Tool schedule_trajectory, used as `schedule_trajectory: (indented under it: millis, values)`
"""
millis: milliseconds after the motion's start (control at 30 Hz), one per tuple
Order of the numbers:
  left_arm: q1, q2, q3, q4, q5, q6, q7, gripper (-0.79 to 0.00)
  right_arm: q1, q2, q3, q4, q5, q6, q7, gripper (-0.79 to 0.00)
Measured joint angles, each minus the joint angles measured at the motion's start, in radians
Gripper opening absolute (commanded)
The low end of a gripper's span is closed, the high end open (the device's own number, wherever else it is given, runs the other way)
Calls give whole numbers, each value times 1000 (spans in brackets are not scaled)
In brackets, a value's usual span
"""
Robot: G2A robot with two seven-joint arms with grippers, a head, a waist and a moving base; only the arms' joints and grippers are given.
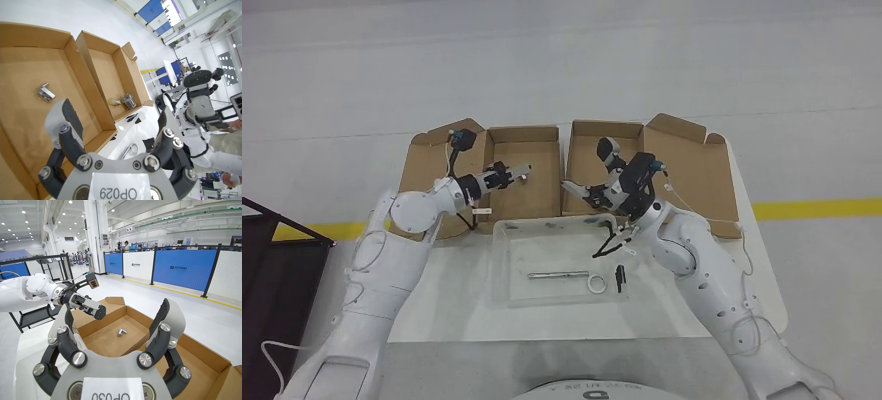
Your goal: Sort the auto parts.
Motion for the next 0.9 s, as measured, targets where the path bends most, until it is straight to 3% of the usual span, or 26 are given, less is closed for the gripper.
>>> schedule_trajectory:
  millis: [133, 233, 367, 500, 600, 800, 900]
  values:
    - [2, 0, 1, -4, 7, -1, 2, 0, 4, -2, -8, 9, 3, -1, 4, 0]
    - [12, 6, 12, -59, 96, -16, 4, 0, 9, -3, -15, 16, 3, 1, 5, 0]
    - [43, 15, 30, -116, 217, -120, -27, 0, 6, -3, -16, 19, 6, -5, -10, 0]
    - [47, 22, 11, -79, 28, -257, -110, 0, -5, -1, -6, 19, 9, -16, -22, 0]
    - [48, 24, 1, -60, -147, -282, -151, 0, -11, 1, 0, 19, 11, -19, -23, 0]
    - [56, 23, 14, -83, -107, -280, -145, 0, -11, 1, -1, 19, 11, -18, -23, 0]
    - [72, 27, 50, -138, -137, -347, -236, 0, -11, 1, -1, 19, 11, -18, -22, 0]
